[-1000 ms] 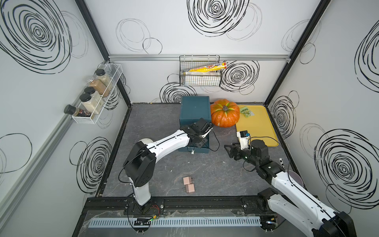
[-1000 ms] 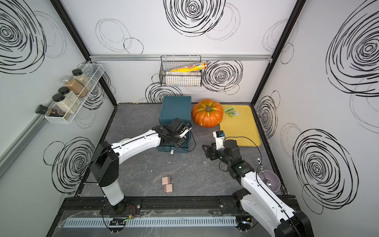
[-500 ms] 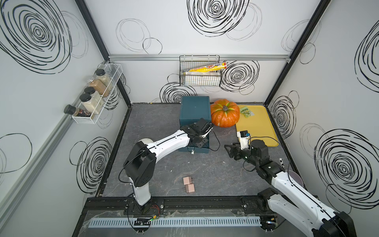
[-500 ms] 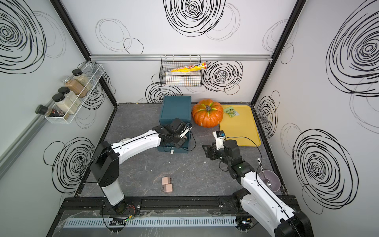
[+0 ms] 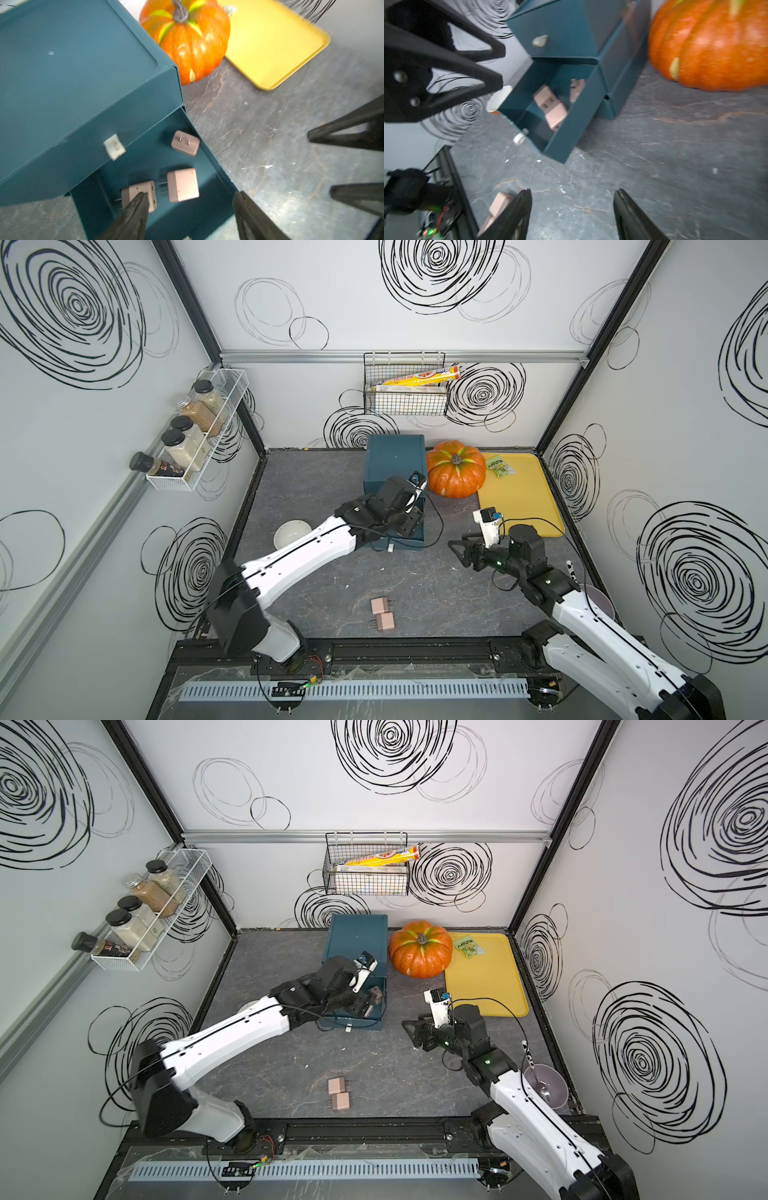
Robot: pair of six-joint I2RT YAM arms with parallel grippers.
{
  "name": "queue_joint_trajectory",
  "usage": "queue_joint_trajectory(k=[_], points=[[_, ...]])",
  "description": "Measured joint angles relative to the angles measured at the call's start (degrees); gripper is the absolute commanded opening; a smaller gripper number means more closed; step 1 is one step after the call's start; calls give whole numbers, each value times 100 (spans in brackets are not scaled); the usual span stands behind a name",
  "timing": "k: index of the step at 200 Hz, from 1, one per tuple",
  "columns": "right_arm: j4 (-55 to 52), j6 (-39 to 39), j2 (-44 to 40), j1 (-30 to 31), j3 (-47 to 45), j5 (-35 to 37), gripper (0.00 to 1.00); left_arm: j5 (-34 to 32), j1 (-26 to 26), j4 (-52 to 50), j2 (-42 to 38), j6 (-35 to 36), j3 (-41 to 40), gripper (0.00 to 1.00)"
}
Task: Place the plugs into the drawer by color
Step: Place the plug in the drawer, then pick up the plug from the center of the board.
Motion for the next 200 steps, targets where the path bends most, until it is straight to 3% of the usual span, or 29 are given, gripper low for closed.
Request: queue_joint_trajectory(k=[34,62,91,129,165,200], points=[[50,-22,-361,1290,-208,-400,69,824,708,1412,-2208,-1370,-2164,84],[74,-133,590,2140,-208,-409,67,1189,901,2284,-2883,-2103,-3285,89],[-39,-334,1698,2957,-33,57,68,1294,1069,2955,-3453,-2551,-4336,91],[-155,-802,2922,3650,841,518,71,1174,1261,3209,-3921,-2664,-4527,91],[-155,-1333,3650,4382,1349,933,71,1093,1290,3421,-4181,-2669,-4601,91],[-142,-1773,4028,4647,1554,1099,68,1078,1307,3403,-4439,-2706,-4723,91]])
